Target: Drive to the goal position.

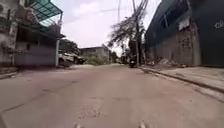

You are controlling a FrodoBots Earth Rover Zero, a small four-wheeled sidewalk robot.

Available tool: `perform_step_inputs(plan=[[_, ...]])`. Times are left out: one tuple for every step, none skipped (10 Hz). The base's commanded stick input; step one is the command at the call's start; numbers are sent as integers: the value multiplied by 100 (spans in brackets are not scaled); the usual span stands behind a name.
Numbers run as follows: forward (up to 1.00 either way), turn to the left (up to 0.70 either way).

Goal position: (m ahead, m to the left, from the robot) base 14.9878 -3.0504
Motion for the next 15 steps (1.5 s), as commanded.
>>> perform_step_inputs(plan=[[85,0],[85,0],[85,0],[85,0],[85,0],[85,0],[85,0],[85,0],[85,0],[85,-9],[85,-26],[85,-34],[85,-34],[85,-34],[85,-18]])
